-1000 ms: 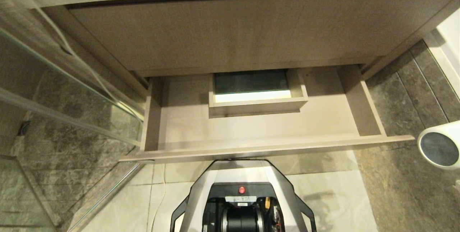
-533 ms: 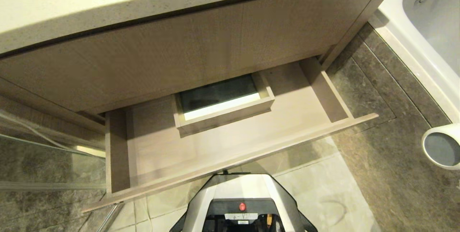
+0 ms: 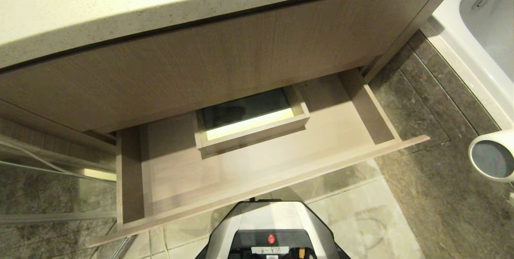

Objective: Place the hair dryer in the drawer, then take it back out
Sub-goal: Put it into the drawer

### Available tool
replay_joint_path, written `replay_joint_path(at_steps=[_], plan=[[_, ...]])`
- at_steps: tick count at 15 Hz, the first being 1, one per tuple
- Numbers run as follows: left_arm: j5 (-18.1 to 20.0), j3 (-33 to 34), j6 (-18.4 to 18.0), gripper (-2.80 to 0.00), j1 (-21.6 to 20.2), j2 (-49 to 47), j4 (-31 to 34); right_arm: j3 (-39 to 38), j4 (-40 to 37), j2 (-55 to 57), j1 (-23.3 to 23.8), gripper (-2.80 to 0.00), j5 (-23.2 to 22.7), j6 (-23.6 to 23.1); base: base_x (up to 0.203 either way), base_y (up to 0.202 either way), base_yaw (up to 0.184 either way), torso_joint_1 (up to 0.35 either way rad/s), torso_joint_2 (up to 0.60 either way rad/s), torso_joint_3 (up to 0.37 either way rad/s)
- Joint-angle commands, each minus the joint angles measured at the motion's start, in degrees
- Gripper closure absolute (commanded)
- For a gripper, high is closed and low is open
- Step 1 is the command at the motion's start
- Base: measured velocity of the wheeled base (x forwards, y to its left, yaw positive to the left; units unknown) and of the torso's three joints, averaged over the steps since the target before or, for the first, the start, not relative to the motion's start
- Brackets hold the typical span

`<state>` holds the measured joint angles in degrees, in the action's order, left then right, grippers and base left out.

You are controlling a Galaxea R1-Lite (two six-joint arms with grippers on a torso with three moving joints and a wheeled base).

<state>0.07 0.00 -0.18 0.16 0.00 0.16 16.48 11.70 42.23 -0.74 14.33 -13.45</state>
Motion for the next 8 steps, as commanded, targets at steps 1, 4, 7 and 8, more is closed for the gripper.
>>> replay_joint_path(at_steps=[1, 4, 7, 8], plan=[[0.01, 0.0, 0.01, 0.0, -0.07, 0.0, 0.02, -0.05, -0.11, 0.22, -0.05, 0.0, 0.08, -0.09, 0.0, 0.0, 0.0, 0.028, 0.02, 0.045], [0.01, 0.0, 0.01, 0.0, -0.07, 0.0, 0.02, -0.22, -0.74, 0.14, -0.05, 0.0, 0.08, -0.03, 0.004, 0.011, 0.001, 0.006, 0.0, 0.013], [0.01, 0.07, 0.01, 0.0, -0.07, 0.0, 0.02, -0.24, -0.63, 0.29, -0.05, 0.0, 0.08, -0.09, 0.004, 0.016, -0.114, 0.008, 0.0, 0.006], [0.01, 0.05, 0.01, 0.0, -0.04, 0.0, 0.02, -0.4, -0.29, 0.4, -0.05, 0.0, 0.09, -0.19, 0.002, 0.011, -0.173, 0.002, 0.0, 0.002]])
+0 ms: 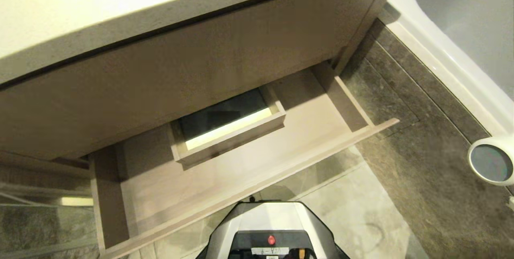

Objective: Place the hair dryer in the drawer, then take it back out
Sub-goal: Put it into the drawer

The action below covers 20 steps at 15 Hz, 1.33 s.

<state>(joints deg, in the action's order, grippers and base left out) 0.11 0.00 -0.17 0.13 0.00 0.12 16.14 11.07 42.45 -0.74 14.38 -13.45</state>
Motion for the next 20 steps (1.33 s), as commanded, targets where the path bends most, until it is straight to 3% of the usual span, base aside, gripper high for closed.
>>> replay_joint_path(at_steps=[1, 5, 16, 20], plan=[[-0.02, 0.09, 0.0, 0.0, 0.04, 0.0, 0.06, -0.06, 0.03, 0.18, -0.05, 0.0, 0.14, -0.56, -0.001, 0.01, -0.175, 0.003, 0.0, -0.001], [-0.02, 0.0, 0.0, 0.0, -0.05, 0.0, 0.06, -0.08, -0.08, 0.0, -0.05, 0.0, 0.47, -0.7, 0.0, 0.006, -0.124, 0.003, 0.0, 0.003], [-0.02, 0.0, 0.0, 0.0, -0.04, 0.0, 0.06, -0.41, 1.32, -0.44, -0.05, 0.0, 0.56, 0.35, 0.0, 0.0, 0.0, 0.0, 0.0, 0.0], [-0.02, 0.07, 0.0, 0.0, 0.04, 0.0, 0.06, -0.23, 0.81, -0.44, -0.05, 0.0, 0.56, 0.35, 0.002, -0.006, 0.144, 0.003, 0.0, 0.003]])
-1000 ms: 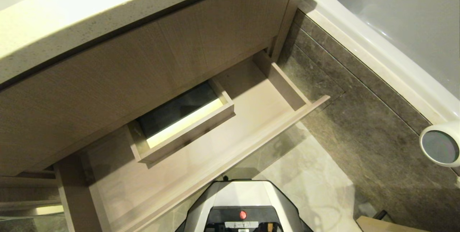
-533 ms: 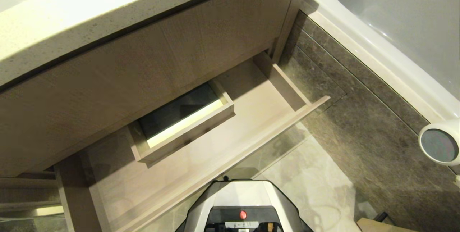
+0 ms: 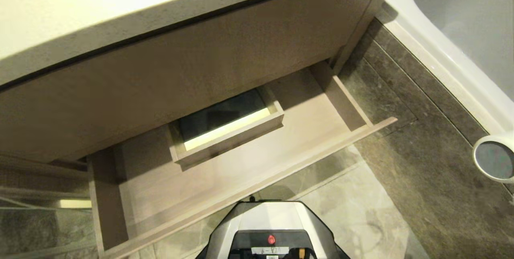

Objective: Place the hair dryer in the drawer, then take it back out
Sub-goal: Put it into the drawer

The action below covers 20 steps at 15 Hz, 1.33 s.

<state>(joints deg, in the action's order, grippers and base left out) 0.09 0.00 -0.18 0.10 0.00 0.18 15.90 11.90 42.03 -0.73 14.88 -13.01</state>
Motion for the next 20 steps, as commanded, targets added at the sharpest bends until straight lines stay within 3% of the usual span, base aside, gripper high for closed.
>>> replay_joint_path(at_steps=[1, 9, 20], plan=[[0.0, 0.05, 0.01, 0.0, -0.01, 0.0, -0.01, 0.01, -0.11, 0.04, -0.06, 0.0, 0.06, -0.16, -0.002, -0.007, 0.171, 0.002, 0.0, 0.007], [0.0, 0.09, 0.01, 0.0, -0.01, 0.0, -0.01, 0.18, -0.29, 0.33, -0.06, 0.0, 0.06, -0.26, 0.001, -0.004, 0.152, 0.003, 0.0, 0.003], [0.0, 0.02, 0.01, 0.0, -0.01, 0.0, -0.01, 0.41, -1.01, 2.39, -1.14, 0.0, 0.14, -0.64, 0.0, 0.0, 0.0, 0.0, 0.0, 0.0]])
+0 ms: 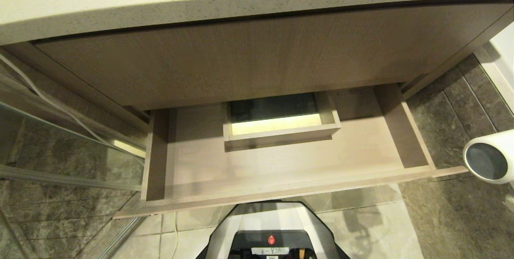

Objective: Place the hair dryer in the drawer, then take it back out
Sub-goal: Put it into the drawer

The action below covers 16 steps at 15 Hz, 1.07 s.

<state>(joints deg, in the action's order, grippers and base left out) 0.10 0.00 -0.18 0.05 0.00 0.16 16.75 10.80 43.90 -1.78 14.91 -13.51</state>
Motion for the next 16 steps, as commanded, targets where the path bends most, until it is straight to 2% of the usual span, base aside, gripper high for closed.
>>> replay_joint_path(at_steps=[1, 16], plan=[[-0.01, 0.09, 0.0, 0.0, 0.04, 0.0, 0.02, -0.82, 0.01, 0.24, -0.08, 0.0, 0.12, -0.12, 0.0, 0.0, 0.0, 0.0, 0.0, 0.0], [-0.01, 0.04, 0.0, 0.0, 0.04, 0.0, 0.02, -1.1, -0.08, 0.05, -0.68, 0.0, -0.23, -0.21, 0.0, 0.0, 0.0, 0.0, 0.0, 0.0]])
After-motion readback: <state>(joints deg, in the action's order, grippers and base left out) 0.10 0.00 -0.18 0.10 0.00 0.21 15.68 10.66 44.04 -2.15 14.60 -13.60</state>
